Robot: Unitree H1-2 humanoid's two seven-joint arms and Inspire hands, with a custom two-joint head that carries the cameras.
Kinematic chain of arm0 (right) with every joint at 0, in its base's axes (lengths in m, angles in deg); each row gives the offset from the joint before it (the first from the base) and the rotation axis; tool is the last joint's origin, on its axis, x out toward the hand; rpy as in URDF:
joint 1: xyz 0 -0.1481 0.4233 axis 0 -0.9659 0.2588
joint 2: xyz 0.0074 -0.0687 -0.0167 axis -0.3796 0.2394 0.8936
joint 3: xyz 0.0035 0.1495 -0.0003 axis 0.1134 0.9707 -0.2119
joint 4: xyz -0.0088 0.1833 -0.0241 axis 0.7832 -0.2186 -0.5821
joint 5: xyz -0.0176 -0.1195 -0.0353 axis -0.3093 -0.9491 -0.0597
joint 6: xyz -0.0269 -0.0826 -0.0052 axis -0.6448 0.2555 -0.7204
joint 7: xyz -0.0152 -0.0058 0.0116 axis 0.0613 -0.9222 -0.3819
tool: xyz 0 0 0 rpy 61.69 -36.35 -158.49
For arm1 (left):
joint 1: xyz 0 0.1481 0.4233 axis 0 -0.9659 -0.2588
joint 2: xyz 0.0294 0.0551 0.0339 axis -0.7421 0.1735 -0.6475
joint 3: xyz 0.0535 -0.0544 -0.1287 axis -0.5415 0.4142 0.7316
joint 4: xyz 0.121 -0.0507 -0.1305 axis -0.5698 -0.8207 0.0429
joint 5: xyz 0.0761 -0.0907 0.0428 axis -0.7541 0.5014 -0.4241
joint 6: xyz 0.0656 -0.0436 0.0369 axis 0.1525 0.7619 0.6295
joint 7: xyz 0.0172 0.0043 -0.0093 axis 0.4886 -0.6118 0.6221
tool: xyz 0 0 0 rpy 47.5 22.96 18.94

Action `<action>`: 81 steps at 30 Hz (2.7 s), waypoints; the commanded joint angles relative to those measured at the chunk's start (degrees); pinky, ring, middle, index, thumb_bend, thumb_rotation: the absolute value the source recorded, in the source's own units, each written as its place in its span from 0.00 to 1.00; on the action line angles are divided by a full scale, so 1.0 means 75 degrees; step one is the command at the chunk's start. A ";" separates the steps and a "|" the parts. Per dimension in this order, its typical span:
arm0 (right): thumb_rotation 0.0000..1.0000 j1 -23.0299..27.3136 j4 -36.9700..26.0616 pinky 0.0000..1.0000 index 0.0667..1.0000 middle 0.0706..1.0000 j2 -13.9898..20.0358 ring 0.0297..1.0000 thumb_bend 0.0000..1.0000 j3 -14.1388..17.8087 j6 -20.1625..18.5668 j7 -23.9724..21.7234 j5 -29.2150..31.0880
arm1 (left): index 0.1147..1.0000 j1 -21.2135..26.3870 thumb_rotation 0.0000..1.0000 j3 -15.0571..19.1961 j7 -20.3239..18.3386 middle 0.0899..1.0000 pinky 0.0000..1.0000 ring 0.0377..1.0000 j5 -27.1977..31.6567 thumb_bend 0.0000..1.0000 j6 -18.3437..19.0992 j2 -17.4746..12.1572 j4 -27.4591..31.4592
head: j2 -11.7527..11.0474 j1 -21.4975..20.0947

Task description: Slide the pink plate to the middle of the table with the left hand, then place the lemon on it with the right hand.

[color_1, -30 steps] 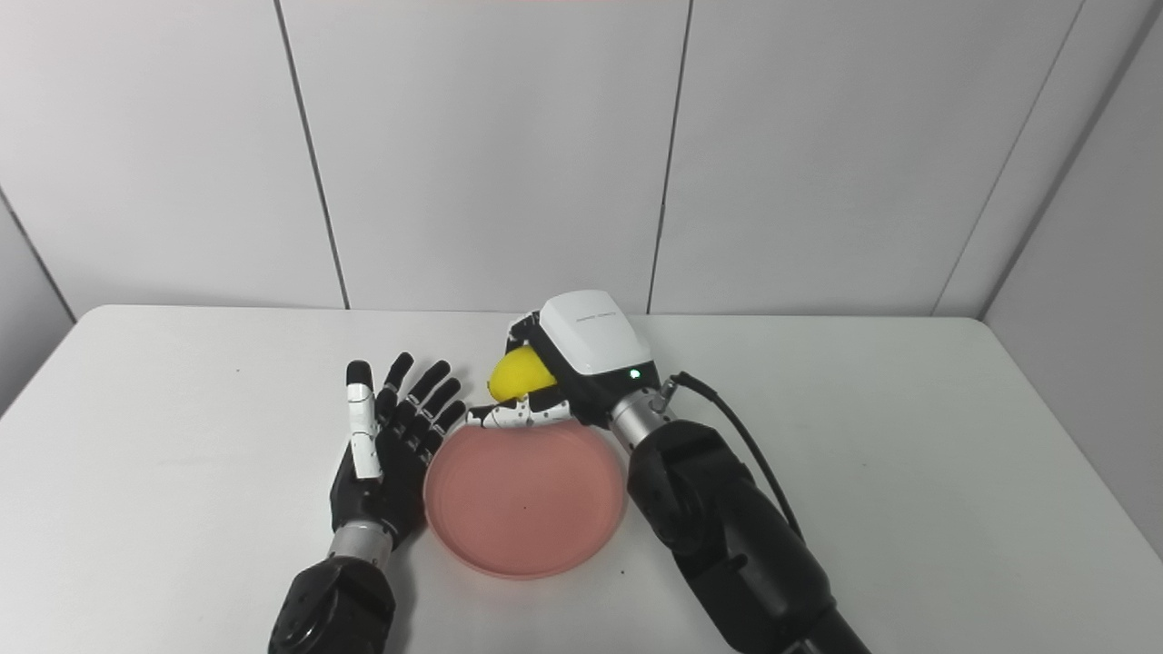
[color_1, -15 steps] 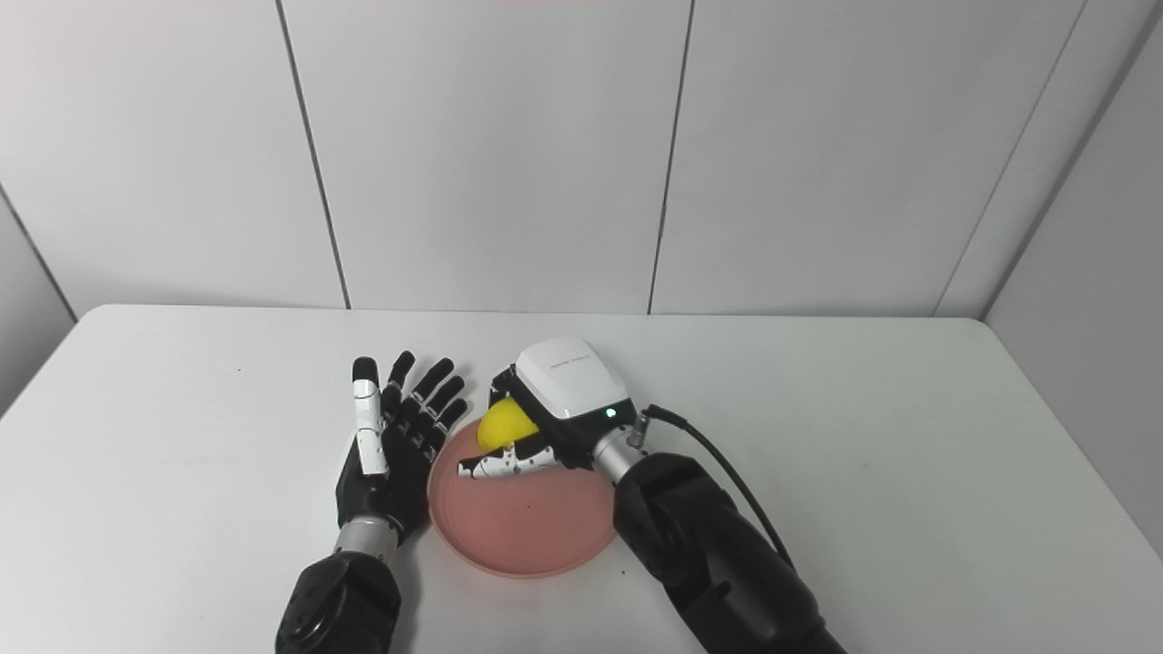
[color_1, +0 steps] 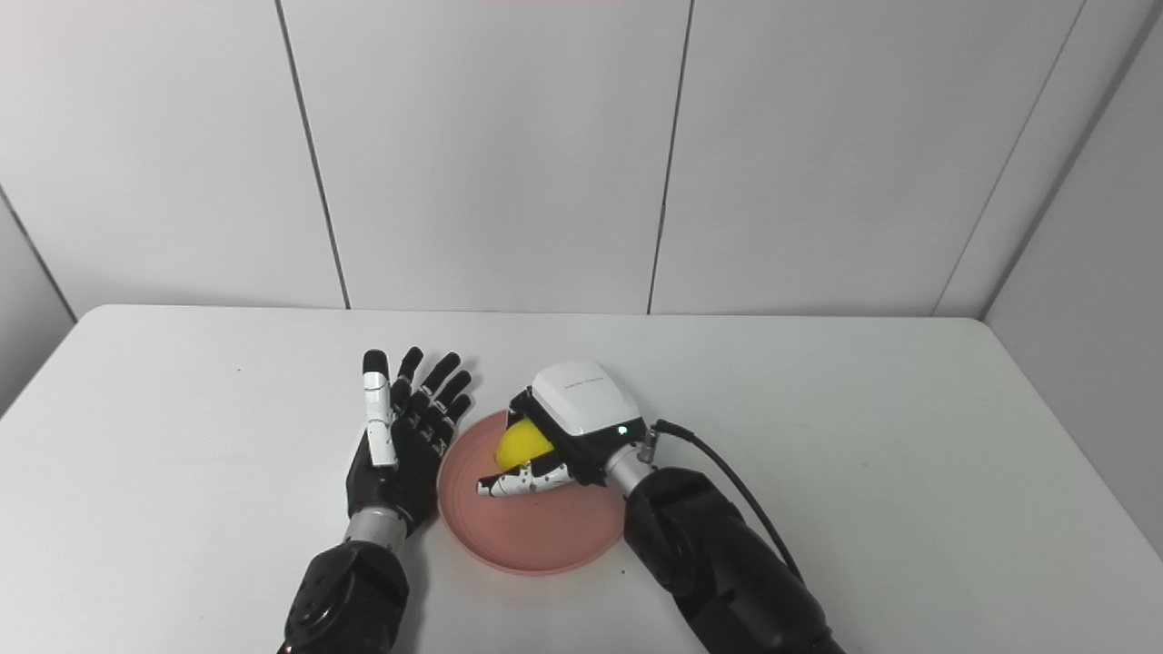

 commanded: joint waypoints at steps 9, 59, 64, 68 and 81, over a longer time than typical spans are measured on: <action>0.59 0.0222 0.0001 0.20 0.41 0.30 0.0023 0.25 0.44 -0.0050 0.0476 0.0521 -0.0078 | 0.98 -0.0309 0.89 0.0062 0.0163 0.84 0.95 0.87 0.0009 0.79 0.0194 0.0552 -0.0352 | 0.0003 0.0061; 0.99 0.0012 -0.0868 0.43 0.56 0.55 0.0170 0.50 0.75 0.0509 0.1553 0.2229 -0.0098 | 0.96 -0.0320 0.88 0.0120 0.0203 0.85 0.89 0.87 0.0097 0.76 0.0030 0.0629 -0.0392 | 0.0017 0.0145; 1.00 -0.0017 -0.0768 0.48 0.61 0.59 0.0107 0.54 0.74 0.0872 0.1633 0.2182 0.0421 | 0.96 -0.0334 0.88 0.0099 0.0216 0.84 0.91 0.87 0.0044 0.77 0.0071 0.0594 -0.0365 | 0.0026 0.0145; 1.00 -0.0253 -0.0565 0.61 0.67 0.68 -0.0290 0.67 0.76 0.1575 0.1550 0.2182 0.1637 | 0.95 -0.0308 0.89 0.0028 0.0253 0.84 0.95 0.89 -0.0153 0.76 -0.0076 0.0550 -0.0393 | 0.0024 0.0145; 1.00 -0.0699 0.0120 0.80 0.80 0.85 -0.1191 0.85 0.65 0.3142 0.1505 0.2363 0.3888 | 0.88 -0.0098 0.80 -0.0358 -0.0052 0.85 0.89 0.88 -0.1490 0.81 -0.1845 0.0020 -0.0819 | 0.0040 0.0154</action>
